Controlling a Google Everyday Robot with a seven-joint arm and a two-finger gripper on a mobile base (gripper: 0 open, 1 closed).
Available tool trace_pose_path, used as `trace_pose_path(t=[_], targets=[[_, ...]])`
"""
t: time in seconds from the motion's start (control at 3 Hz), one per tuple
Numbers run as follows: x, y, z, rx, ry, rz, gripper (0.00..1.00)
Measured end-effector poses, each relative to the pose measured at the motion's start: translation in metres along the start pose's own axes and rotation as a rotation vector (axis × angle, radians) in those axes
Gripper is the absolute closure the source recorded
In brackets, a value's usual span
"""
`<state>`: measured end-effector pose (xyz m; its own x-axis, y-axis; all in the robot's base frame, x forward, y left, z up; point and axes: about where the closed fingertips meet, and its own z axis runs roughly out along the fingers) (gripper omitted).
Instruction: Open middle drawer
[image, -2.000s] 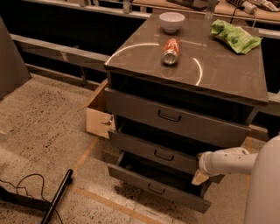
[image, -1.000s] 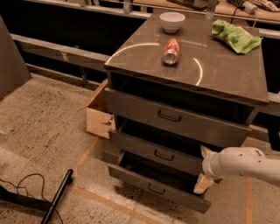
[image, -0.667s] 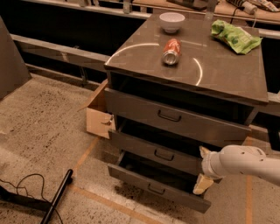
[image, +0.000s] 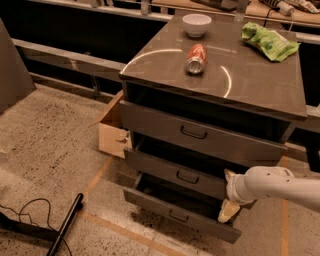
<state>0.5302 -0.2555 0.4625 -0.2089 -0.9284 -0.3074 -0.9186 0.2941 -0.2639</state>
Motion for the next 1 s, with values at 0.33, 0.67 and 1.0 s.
trace_pose_path(t=[0.33,0.67,1.0], targets=[[0.006,-0.015,0.015,0.013,0.027,0.004,0.0],[0.015,-0.029,0.03,0.018,0.055,0.013,0.18],[0.023,-0.031,0.04,0.001,0.073,0.025,0.4]])
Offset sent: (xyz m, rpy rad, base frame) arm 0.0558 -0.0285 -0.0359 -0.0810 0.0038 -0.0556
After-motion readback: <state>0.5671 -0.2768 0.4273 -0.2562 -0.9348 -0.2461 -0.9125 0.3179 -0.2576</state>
